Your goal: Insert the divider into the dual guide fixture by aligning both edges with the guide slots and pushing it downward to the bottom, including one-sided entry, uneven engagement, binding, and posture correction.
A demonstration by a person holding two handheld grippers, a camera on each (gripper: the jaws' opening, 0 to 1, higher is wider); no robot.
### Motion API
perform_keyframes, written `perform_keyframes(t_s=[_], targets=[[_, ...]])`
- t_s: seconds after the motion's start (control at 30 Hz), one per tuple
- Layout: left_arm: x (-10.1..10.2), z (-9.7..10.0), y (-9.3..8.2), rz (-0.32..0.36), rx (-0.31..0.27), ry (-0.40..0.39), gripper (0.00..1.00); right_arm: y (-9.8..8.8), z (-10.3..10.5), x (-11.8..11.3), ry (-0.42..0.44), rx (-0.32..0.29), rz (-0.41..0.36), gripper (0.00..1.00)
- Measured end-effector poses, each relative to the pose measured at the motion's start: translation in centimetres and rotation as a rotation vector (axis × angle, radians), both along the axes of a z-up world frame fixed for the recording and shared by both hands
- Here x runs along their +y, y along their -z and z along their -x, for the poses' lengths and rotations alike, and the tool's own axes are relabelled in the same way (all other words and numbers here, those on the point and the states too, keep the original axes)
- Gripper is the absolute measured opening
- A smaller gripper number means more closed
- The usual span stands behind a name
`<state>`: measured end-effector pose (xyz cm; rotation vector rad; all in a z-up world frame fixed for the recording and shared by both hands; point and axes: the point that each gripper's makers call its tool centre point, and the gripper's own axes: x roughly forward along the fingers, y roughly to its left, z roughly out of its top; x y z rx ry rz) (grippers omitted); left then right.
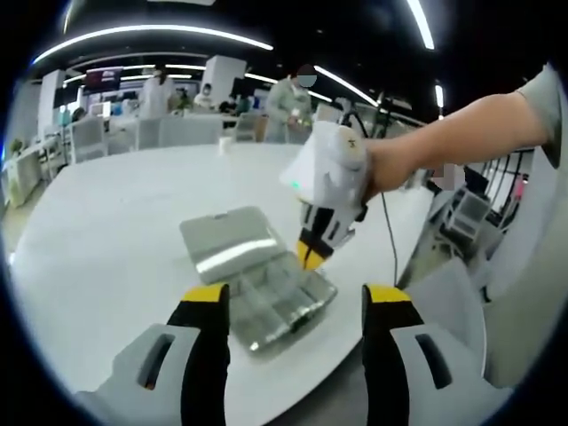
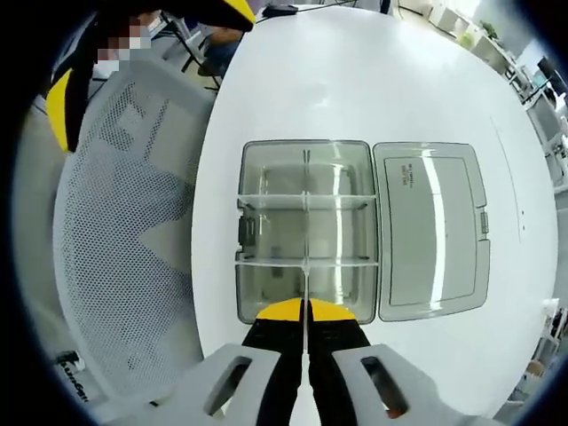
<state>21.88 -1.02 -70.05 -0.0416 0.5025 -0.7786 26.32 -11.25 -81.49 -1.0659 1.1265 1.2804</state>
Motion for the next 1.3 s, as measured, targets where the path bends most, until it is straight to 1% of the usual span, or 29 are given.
perform_keyframes(t_s=[0.13, 0.17, 0.2, 0.23, 0.27, 0.37, 0.7, 1.1, 1.23, 1.3], targets=[[0.1, 0.0, 0.0, 0.0, 0.0, 0.0, 0.58, 0.4, 0.1, 0.0, 0.004, 0.008, 0.003, 0.0], [0.1, 0.0, 0.0, -0.001, 0.0, 0.0, 0.58, 0.5, 0.0, 0.0, -0.035, -0.002, 0.003, 0.0], [0.1, -0.1, 0.0, -0.001, 0.001, 0.0, 0.58, 0.5, 0.1, 0.0, -0.022, 0.003, 0.004, 0.0], [0.1, -0.1, 0.0, -0.001, 0.0, 0.0, 0.58, 0.6, 0.1, 0.0, -0.046, 0.0, 0.003, 0.0], [0.2, -0.1, 0.0, -0.002, -0.001, -0.001, 0.58, 0.6, 0.1, 0.0, -0.037, 0.001, 0.004, 0.0], [0.3, -0.1, 0.0, -0.003, 0.001, -0.003, 0.58, 0.9, 0.0, 0.0, -0.054, 0.004, 0.001, 0.0], [0.4, -0.2, 0.3, -0.005, 0.006, -0.004, 0.58, 2.0, -0.1, -0.1, -0.062, 0.017, -0.015, 0.0], [1.3, -0.2, 0.5, -0.008, 0.013, -0.023, 0.58, 3.4, 0.2, -0.1, -0.075, 0.01, 0.002, 0.0], [1.7, -0.2, 0.6, -0.009, 0.017, -0.03, 0.58, 3.1, 0.3, -0.1, -0.073, 0.011, 0.004, 0.0], [1.8, -0.2, 0.6, -0.006, 0.016, -0.035, 0.58, 3.0, 0.4, 0.0, -0.086, 0.009, 0.012, 0.0]])
